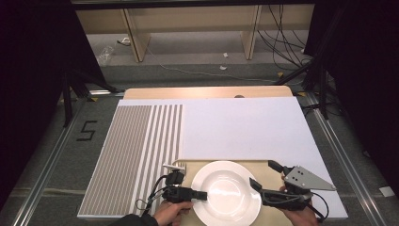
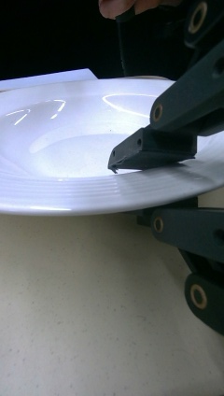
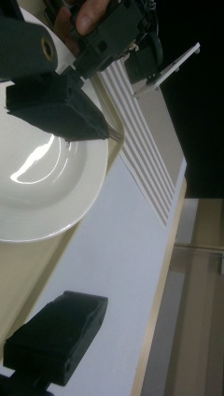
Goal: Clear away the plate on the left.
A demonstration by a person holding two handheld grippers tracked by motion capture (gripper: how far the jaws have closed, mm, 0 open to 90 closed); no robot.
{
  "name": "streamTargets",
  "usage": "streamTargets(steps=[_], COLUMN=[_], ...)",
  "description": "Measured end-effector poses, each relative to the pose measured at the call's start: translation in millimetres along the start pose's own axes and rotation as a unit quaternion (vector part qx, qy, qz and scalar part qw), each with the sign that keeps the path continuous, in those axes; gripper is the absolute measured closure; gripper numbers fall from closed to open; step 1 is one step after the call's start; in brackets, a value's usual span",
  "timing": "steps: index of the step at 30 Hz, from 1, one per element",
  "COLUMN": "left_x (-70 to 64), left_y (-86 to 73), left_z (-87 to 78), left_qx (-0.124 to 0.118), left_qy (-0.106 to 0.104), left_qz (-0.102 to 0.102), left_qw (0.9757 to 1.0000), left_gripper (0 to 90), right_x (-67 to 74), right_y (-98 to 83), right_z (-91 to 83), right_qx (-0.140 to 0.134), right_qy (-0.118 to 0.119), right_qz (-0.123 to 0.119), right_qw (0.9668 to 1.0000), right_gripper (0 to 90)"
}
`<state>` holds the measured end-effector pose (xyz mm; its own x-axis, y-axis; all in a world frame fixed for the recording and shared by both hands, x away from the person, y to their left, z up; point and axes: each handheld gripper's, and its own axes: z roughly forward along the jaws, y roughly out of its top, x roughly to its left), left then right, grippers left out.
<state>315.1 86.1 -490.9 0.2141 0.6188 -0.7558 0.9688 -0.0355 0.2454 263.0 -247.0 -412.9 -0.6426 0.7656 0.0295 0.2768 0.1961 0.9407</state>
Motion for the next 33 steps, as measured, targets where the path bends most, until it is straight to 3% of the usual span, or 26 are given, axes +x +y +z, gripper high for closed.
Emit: streamTargets(steps=[4, 12, 16, 18, 22, 28, 33], left_x=[0.3, 2.7, 2.5, 2.2, -0.6, -0.7, -3.9], left_y=[-0.6, -1.3, 0.4, 1.8, 1.4, 1.1, 0.8], left_z=[-2.2, -11.0, -20.6, -27.8, -39.1, -50.0, -58.6], left_qx=[0.012, 0.027, 0.014, -0.004, -0.037, -0.074, -0.117], left_qy=[-0.005, -0.009, -0.016, -0.003, 0.012, 0.016, 0.016], left_qz=[0.013, 0.029, 0.033, 0.055, 0.095, 0.127, 0.153], left_qw=[0.9998, 0.9992, 0.9992, 0.9985, 0.9947, 0.989, 0.9811], left_gripper=[73.5, 57.2, 48.9, 46.8, 42.5, 37.8, 36.4], right_x=[0.1, 0.4, 0.2, 0.4, 1.1, 1.0, 0.9], right_y=[-0.1, 0.1, 0.0, 0.3, 0.2, 0.6, 0.4], right_z=[0.2, 0.3, 0.3, -0.3, 0.7, -0.2, 0.5], right_qx=[0.0, 0.001, 0.001, 0.004, 0.002, 0.006, 0.001], right_qy=[0.0, 0.0, 0.0, -0.001, 0.001, -0.001, 0.001], right_qz=[0.0, 0.0, 0.0, -0.001, 0.0, 0.0, 0.002], right_qw=[1.0, 1.0, 1.0, 1.0, 1.0, 1.0, 1.0], right_gripper=[17.0, 17.0, 17.0, 17.0, 17.0, 17.0, 17.0])
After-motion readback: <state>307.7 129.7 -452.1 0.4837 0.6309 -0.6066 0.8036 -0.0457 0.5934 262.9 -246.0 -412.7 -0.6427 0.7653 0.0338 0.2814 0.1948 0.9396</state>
